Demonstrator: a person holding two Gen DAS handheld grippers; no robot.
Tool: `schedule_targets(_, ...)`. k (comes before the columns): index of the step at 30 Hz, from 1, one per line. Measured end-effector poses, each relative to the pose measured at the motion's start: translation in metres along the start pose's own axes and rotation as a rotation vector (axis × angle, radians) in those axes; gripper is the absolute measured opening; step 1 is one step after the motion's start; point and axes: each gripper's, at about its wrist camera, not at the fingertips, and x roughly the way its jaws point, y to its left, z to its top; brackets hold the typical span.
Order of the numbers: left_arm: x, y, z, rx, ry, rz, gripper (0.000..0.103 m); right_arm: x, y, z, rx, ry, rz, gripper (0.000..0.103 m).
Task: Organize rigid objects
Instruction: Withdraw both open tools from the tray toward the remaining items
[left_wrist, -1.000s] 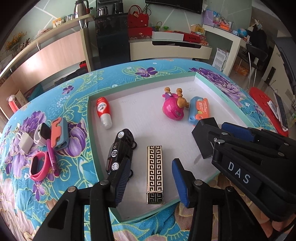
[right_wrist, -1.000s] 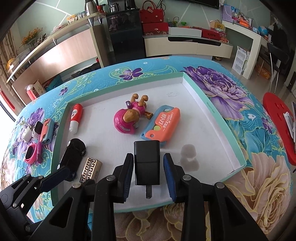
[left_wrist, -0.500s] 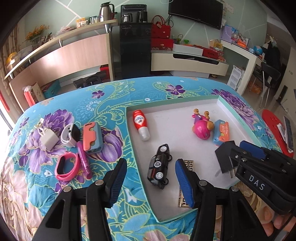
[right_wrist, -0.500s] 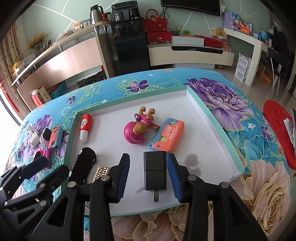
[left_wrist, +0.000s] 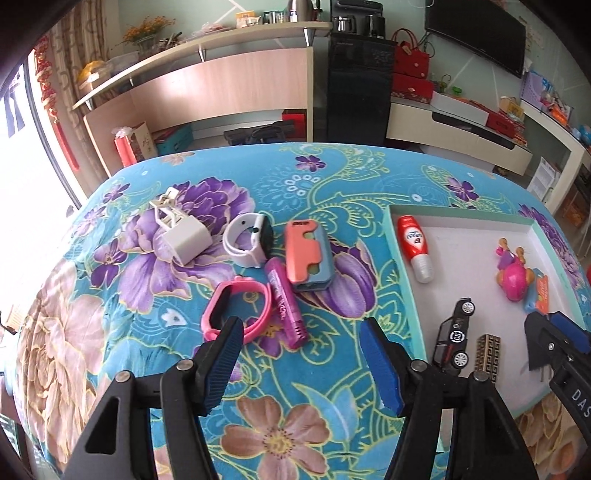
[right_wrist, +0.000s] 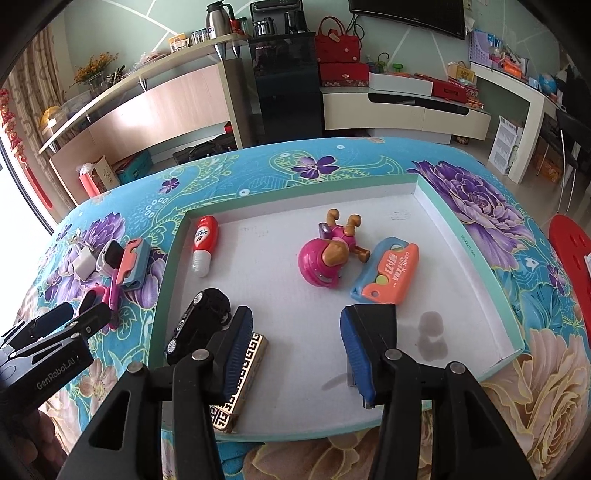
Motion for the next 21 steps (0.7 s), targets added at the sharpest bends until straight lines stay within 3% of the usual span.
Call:
schedule_targets(2, 0.002, 0.006, 0.000, -0.016, 0.000, 0.020, 0.076, 0.000, 0.004, 0.000, -0.007, -0.012, 0.003, 0.054)
schedule_targets(4, 0.003, 0.011, 0.000, -0.027, -0.001, 0.037, 0.081, 0.000, 0.007, 0.001, -0.004, -0.017, 0.013, 0.067)
schedule_targets(11, 0.002, 0.025, 0.005, -0.062, -0.022, 0.100, 0.101, 0.003, 0.017, 0.003, -0.013, -0.033, 0.038, 0.075)
schedule_targets(13, 0.001, 0.027, 0.008, -0.063, -0.036, 0.117, 0.103, 0.006, 0.020, 0.004, -0.015, -0.030, 0.033, 0.078)
schedule_targets(15, -0.002, 0.030, 0.012, -0.062, -0.045, 0.130, 0.103, 0.009, 0.021, 0.005, -0.010, -0.020, 0.033, 0.088)
schedule_targets(21, -0.001, 0.038, 0.033, -0.085, -0.063, 0.150, 0.103, 0.012, 0.018, 0.009, 0.015, -0.037, 0.020, 0.089)
